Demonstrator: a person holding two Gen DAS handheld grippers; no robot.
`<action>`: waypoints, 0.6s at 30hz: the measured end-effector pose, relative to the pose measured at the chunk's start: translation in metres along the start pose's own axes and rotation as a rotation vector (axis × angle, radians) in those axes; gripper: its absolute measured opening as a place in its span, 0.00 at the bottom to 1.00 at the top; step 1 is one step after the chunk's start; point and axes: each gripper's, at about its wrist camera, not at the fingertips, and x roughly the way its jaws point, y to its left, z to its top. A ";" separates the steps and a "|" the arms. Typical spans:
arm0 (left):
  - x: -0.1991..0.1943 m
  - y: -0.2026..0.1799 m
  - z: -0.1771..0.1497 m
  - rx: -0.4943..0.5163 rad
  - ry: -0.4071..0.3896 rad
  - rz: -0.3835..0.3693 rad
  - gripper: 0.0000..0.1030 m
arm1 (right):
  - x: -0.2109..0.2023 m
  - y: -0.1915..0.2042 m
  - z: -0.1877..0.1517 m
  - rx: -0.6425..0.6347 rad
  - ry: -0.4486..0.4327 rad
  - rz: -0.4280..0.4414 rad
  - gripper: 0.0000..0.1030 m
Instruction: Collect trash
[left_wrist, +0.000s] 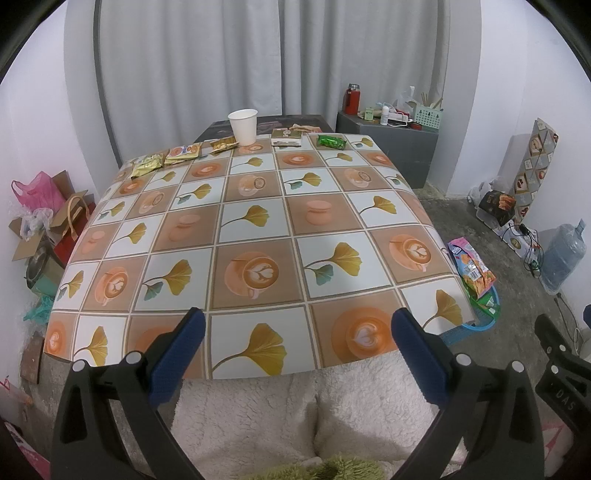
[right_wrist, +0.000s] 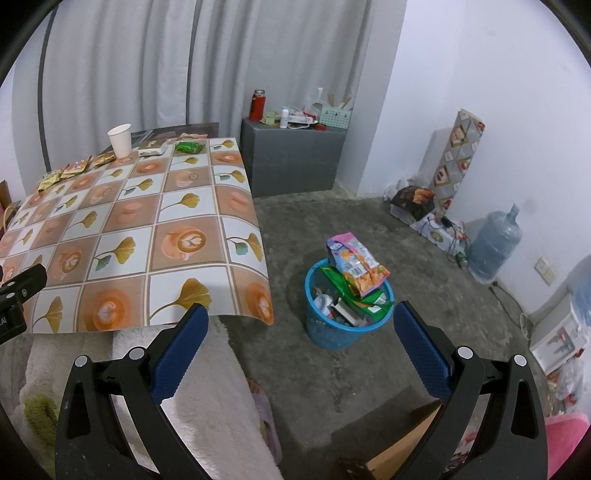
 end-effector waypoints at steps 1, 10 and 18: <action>0.000 0.000 0.000 0.001 0.000 0.000 0.96 | 0.000 0.000 0.000 0.000 -0.001 -0.001 0.93; 0.000 0.000 0.000 0.001 0.001 0.001 0.96 | -0.001 0.001 -0.003 0.003 -0.001 -0.002 0.93; 0.001 0.000 -0.001 0.006 0.003 0.003 0.96 | -0.001 0.001 -0.004 0.003 0.000 -0.003 0.93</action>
